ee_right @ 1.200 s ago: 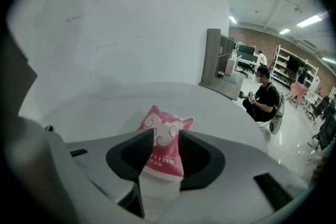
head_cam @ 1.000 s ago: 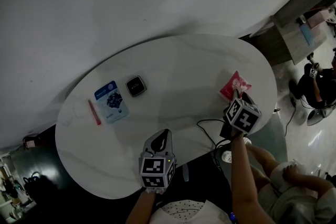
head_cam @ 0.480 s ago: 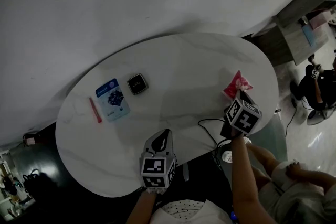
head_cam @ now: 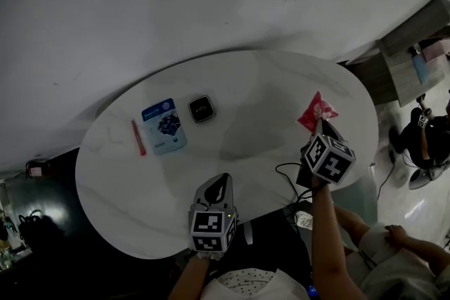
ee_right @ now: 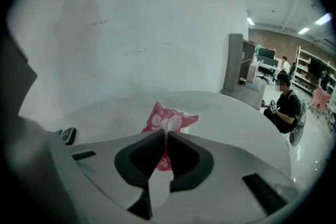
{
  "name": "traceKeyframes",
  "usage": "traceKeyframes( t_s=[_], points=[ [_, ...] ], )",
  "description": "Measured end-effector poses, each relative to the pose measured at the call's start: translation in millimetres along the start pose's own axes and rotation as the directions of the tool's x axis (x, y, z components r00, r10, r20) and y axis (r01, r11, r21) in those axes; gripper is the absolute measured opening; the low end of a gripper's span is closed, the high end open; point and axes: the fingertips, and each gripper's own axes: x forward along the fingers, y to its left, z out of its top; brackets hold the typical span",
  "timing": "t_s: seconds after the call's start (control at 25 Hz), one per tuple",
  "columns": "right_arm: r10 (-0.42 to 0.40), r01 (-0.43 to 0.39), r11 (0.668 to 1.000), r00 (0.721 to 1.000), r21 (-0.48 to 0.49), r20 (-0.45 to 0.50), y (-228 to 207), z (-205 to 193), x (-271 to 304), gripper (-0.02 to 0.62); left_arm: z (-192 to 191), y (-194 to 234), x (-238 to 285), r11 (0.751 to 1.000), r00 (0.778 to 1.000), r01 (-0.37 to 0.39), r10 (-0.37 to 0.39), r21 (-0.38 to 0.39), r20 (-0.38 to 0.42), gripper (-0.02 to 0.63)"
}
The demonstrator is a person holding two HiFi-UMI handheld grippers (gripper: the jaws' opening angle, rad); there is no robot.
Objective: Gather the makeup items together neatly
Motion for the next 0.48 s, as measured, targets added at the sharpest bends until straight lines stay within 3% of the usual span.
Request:
traceKeyframes(
  t_s=[0.2,0.48],
  points=[
    [0.123,-0.124,0.988,0.992,-0.088,-0.018,54.9,11.6,8.3,0.034,-2.5,22.0,-12.0,0.998,0.998,-0.049,0.05,-0.047,0.025,0.02],
    [0.258,-0.276,0.927,0.961,-0.253,-0.102,128.9,10.9,20.3,0.034,-8.3,52.3,-30.1,0.985,0.99,-0.121,0.129,-0.124,0.054,0.02]
  ],
)
